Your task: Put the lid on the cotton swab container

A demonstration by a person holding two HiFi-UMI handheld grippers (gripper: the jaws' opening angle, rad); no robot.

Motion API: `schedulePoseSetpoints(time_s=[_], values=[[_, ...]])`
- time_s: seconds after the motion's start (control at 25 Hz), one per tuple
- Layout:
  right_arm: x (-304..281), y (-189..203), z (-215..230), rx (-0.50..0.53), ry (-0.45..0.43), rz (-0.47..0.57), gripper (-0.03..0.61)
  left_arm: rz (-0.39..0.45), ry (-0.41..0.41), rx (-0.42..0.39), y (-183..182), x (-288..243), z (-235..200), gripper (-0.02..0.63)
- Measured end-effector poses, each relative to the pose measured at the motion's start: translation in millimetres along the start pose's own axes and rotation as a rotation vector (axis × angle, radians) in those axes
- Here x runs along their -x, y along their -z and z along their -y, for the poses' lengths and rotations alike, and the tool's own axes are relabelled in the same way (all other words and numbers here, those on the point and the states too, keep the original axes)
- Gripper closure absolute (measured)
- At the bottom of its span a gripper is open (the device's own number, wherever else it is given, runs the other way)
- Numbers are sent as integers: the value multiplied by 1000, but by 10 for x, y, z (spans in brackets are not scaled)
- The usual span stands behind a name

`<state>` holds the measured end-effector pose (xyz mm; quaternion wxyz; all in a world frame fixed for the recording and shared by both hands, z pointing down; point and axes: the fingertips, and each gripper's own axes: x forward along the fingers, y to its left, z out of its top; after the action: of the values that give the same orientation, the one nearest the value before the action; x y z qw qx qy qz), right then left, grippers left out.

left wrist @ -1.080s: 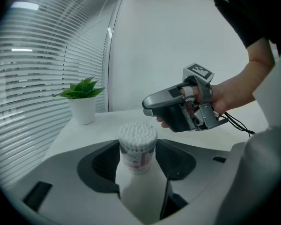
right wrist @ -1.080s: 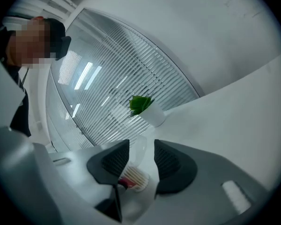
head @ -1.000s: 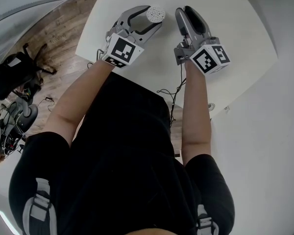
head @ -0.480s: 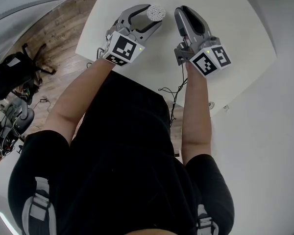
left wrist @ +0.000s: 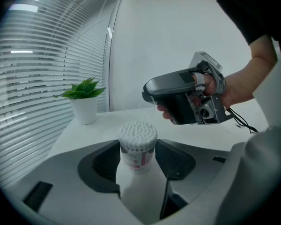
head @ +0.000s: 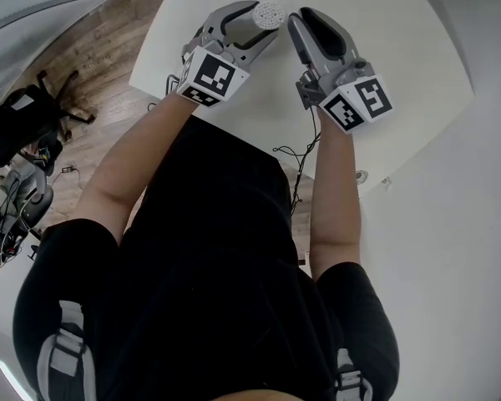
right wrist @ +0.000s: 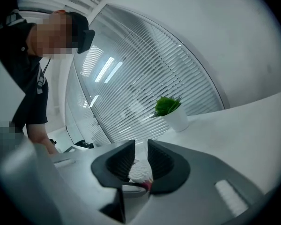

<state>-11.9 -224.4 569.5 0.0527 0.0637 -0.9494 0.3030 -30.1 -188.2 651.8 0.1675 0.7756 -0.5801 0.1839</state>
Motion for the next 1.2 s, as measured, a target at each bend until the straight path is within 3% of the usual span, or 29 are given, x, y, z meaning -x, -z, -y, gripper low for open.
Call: schedulePoseSetpoints(time_s=[0.28,0.68,1.2], values=[[-91,157,-232,68,-61,-73,494,6,-5,2,36,36,-12,373],[-161,334,-234,95,-39,-139,495,12,-3,2,24,4,-24,373],[-279,519,-286,342,58,-287,488,18,-2,-1,22,16,-1,373]])
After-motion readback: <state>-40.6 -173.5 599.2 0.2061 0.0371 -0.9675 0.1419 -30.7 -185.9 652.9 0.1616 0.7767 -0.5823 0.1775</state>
